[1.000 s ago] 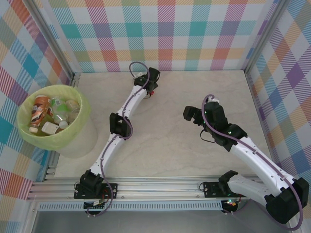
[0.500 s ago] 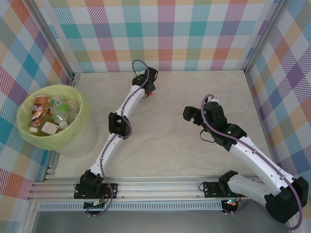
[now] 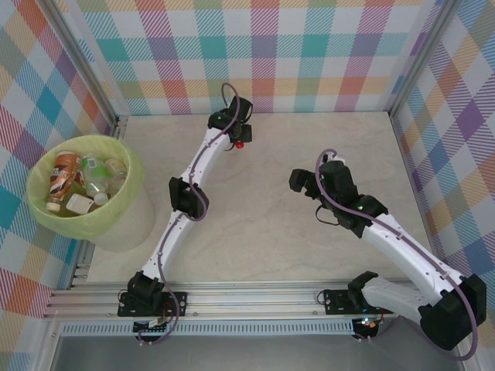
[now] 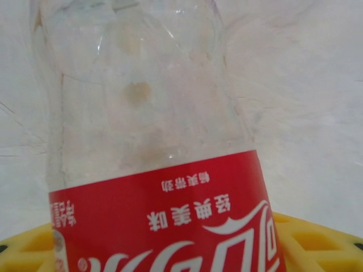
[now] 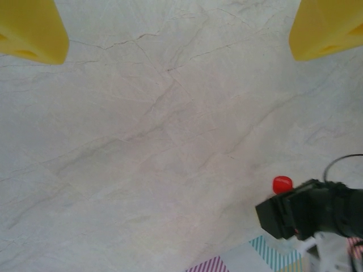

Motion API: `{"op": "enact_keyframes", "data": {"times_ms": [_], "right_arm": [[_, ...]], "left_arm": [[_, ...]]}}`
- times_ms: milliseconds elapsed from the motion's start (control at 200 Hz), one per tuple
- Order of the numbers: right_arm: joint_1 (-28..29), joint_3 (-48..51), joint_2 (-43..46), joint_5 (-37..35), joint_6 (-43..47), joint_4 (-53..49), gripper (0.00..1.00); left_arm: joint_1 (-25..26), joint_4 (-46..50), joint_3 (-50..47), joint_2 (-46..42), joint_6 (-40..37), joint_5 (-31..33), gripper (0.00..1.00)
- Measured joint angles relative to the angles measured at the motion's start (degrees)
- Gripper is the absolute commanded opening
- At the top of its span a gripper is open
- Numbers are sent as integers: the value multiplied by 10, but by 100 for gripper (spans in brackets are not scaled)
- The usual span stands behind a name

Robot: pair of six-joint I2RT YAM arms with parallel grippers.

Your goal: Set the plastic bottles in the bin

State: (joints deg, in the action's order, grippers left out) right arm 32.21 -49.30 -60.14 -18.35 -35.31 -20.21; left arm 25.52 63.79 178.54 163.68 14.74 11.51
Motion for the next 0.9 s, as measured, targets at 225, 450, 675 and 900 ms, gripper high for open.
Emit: {"op": "enact_keyframes", "data": {"times_ms": [225,450,675,900], "right_arm": [[0,-13,-77,16,6,27,100],[0,-78,-150,43,28,48,100],[0,-118,-188,75,44,74,100],[0,-128,-204,106,38,91,100]], "left_arm": [[10,21,-10,-117,-20,-27,38],[5,-5,-192,-285,-24,-53,40],[-22,-75,-501,-513,-32,-45,41],[-27,-110,-599,-685,-41,-9,41]]}}
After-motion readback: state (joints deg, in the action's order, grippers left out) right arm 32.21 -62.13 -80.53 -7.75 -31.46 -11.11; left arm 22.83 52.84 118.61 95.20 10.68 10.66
